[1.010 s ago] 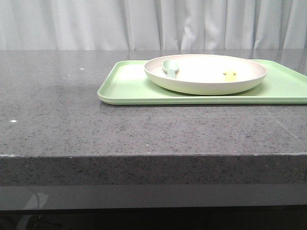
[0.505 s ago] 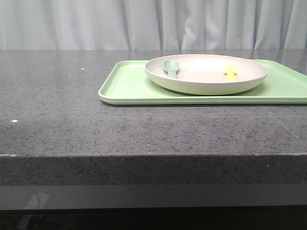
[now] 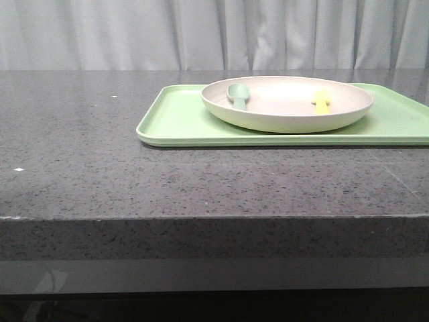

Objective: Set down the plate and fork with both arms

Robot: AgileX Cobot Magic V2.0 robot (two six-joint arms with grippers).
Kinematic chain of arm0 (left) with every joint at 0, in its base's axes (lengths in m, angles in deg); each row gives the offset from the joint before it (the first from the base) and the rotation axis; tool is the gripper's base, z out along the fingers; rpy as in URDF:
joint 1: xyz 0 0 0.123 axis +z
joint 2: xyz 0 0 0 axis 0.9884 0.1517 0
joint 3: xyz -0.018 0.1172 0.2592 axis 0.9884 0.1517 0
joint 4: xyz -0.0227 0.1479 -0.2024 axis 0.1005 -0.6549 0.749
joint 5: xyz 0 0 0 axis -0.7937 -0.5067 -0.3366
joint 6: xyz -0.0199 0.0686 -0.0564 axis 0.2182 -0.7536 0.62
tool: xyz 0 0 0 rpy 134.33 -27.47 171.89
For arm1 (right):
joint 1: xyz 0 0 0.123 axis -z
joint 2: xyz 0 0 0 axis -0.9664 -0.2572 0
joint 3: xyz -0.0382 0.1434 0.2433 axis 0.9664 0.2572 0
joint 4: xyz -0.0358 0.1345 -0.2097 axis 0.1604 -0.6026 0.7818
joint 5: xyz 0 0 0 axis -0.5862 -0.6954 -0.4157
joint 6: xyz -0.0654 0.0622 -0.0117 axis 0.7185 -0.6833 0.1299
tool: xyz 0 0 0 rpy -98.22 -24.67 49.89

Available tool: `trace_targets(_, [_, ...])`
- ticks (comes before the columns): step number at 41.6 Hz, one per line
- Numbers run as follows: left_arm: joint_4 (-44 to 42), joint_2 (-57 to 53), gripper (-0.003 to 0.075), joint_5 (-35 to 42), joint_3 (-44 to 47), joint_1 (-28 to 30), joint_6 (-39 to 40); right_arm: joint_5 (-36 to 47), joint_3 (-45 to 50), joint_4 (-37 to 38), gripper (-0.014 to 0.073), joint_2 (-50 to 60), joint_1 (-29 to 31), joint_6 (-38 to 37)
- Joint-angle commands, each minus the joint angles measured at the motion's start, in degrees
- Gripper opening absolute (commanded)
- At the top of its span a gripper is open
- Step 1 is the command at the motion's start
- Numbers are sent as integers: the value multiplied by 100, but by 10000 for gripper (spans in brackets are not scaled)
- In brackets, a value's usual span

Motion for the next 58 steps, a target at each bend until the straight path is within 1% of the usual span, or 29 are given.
trace_targets(1, [133,31,312,396,-153,27,-22,119,-596,-124,321,-567,-170,135])
trace_targets(3, [133,56,312,396,-153,27,-22,79,-812,-112,307,-854,-213,135])
trace_targets(13, [133,154,312,405,-153,27,-22,-35,-1795,-175,306,-2150,-222,135])
trace_targets(17, [133,214,312,405,-153,27,-22,-317,-2195,-175,306,-2637,-222,135])
trace_targets(19, [133,215,312,405,-153,27,-22,-537,-2446,-175,306,-2921,-222,-3])
trace_targets(22, [133,266,312,405,-153,27,-22,-922,-2857,-104,294,-3379,-217,-512])
trace_targets(26, [133,325,312,416,-153,27,-22,-1407,-3370,275,287,-3913,-217,-1082])
trace_targets(30, [133,380,312,416,-153,27,-22,-1715,-3816,767,287,-4435,-223,-1731])
trace_targets(32, [133,409,312,416,-153,27,-22,-1804,-4000,911,287,-4612,-223,-1882])
trace_targets(35, [133,440,312,427,-153,27,-22,-1784,-4196,893,288,-4798,-223,-1903])
trace_targets(40, [133,465,312,372,-153,27,-22,-1756,-4306,653,288,-4968,-223,-1896])
trace_targets(46, [133,448,312,457,-177,27,-22,-1748,-4434,690,288,-5191,-218,-1863])
trace_targets(56, [123,94,312,554,-177,27,23,-2432,-5364,1375,288,-5923,-218,-2727])
trace_targets(58, [111,33,312,557,-177,27,23,-2531,-5513,1401,288,-6042,-218,-2850])
